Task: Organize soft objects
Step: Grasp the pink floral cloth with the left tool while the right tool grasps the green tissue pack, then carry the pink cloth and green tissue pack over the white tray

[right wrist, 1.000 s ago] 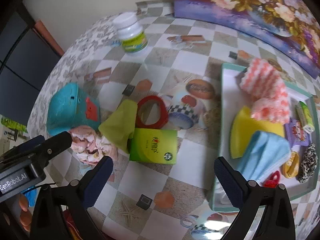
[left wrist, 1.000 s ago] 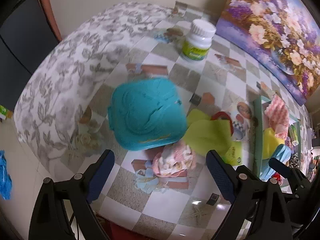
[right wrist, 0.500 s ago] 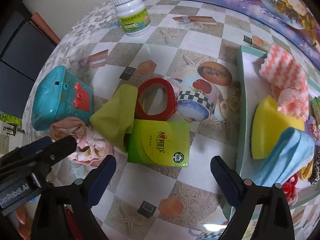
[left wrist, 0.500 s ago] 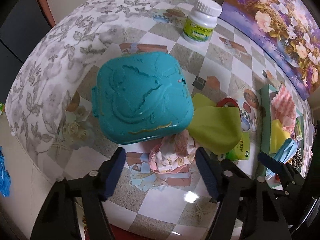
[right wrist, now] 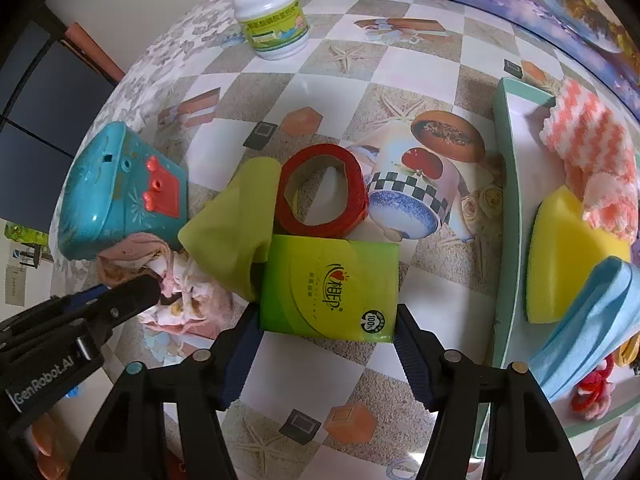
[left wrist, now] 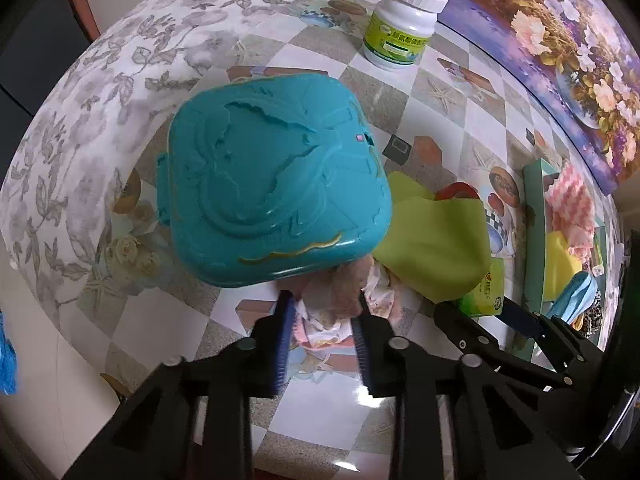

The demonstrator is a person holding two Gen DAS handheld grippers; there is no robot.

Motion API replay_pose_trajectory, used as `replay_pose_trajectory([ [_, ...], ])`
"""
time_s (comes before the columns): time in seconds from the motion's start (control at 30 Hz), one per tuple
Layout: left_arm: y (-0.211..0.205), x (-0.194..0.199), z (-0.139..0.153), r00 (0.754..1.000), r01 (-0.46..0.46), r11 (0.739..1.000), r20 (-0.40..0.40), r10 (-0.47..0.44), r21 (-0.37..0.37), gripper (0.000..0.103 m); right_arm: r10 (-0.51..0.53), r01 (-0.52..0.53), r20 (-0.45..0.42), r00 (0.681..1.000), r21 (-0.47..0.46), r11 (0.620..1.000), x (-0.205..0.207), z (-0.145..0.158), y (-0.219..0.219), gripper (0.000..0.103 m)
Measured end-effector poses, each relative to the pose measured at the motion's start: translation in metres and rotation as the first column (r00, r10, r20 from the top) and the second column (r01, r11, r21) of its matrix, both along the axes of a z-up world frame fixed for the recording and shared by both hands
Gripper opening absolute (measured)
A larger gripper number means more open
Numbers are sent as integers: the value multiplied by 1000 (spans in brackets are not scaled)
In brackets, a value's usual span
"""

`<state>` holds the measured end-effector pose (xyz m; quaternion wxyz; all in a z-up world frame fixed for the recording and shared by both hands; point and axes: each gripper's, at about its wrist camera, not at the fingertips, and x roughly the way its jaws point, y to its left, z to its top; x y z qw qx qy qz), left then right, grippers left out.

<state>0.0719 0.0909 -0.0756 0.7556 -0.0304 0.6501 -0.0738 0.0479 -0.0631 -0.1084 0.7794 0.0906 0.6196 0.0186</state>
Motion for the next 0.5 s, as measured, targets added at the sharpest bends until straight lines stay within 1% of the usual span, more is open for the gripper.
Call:
replay_pose_trajectory([
  [0.17, -1, 0, -1, 1000, -3, 1000, -2, 3, -11, 17, -12, 12, 1, 1000, 11, 1000, -3, 1, -4, 67],
  [0.27, 1, -1, 1, 1000, -3, 1000, 6, 3, -23, 15, -18, 18, 3, 1000, 18, 1000, -7, 3, -9, 67],
  [0.5, 5, -6, 12, 999, -8, 999, 39, 9, -38, 14, -41, 40, 16, 999, 30, 999, -14, 12, -17, 67],
])
